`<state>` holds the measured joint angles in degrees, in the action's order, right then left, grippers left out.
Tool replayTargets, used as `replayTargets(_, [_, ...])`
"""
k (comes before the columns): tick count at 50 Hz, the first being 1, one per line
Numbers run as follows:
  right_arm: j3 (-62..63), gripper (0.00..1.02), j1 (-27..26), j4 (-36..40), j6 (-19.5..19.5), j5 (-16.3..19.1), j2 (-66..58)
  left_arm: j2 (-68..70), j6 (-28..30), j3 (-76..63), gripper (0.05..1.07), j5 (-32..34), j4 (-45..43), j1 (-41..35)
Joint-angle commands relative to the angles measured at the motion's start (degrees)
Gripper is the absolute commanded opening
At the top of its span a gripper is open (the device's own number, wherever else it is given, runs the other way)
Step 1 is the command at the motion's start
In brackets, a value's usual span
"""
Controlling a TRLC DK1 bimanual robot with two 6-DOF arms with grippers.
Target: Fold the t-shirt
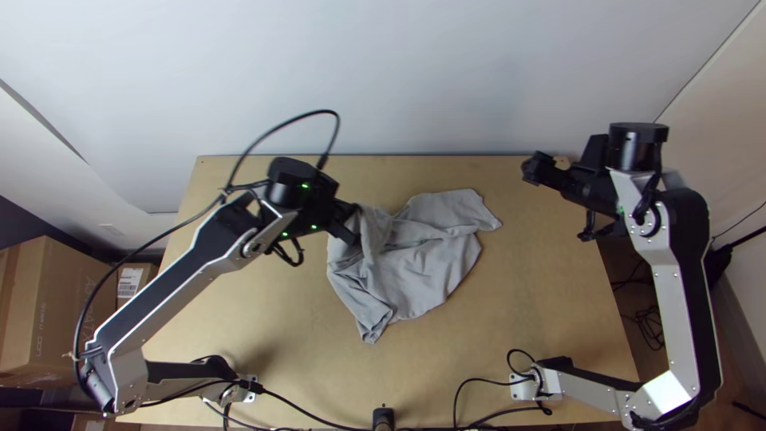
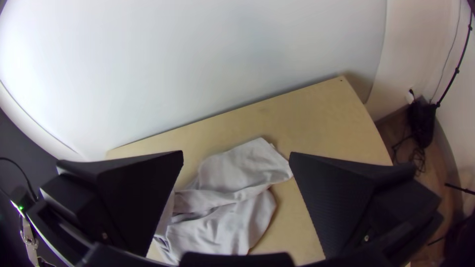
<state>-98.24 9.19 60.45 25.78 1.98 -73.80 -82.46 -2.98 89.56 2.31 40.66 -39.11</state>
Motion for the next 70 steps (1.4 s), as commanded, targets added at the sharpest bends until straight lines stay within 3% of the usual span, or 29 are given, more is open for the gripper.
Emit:
replayTargets(1, [3.14,0.98,-3.48,-0.68,-1.17,1.1,3.75,-4.12,-0.71,1.85,0.08,-0.81,0.03,-4.57])
replayTargets(14, [15.53,0.98,-14.82,-2.96,-3.37,7.51,9.2,-17.48,-0.27,4.84,0.08,-0.81,-5.24,-12.39])
replayTargets(25, [26.25,0.98,-16.31,-4.46,-8.91,9.89,15.7,-33.56,-2.47,14.59,0.08,-0.72,-8.58,-16.17])
replayTargets(33, [29.07,0.98,-19.56,-4.02,-9.08,10.59,16.06,-44.28,-4.75,26.02,0.08,-0.72,-8.41,-18.19])
replayTargets(42, [27.66,0.98,-19.65,-2.35,-8.91,11.47,13.95,-47.97,-5.45,34.28,0.09,-0.72,-5.51,-19.33])
replayTargets(44, [27.48,0.98,-19.56,-2.26,-8.73,12.08,13.68,-47.45,-5.54,35.25,0.19,-0.72,-3.93,-19.33])
replayTargets(48, [27.66,0.98,-19.56,-2.17,-7.5,14.02,13.51,-45.6,-5.45,36.56,0.58,-0.72,-0.24,-18.89])
replayTargets(51, [27.66,0.98,-19.3,-1.56,-5.39,14.81,12.45,-43.67,-4.93,36.65,0.75,-0.81,2.58,-18.54])
replayTargets(56, [27.75,0.98,-18.16,0.64,-1.26,17.09,9.11,-40.59,-4.4,36.39,0.88,-0.81,6.27,-17.49])
replayTargets(63, [28.89,0.98,-12.35,4.95,4.1,20.61,3.05,-36.81,-4.49,35.33,0.96,-0.81,8.91,-15.64])
replayTargets(70, [28.71,0.99,-4.18,5.56,4.45,20.7,-0.12,-33.74,-4.14,34.28,1.01,-0.81,9.78,-13.89])
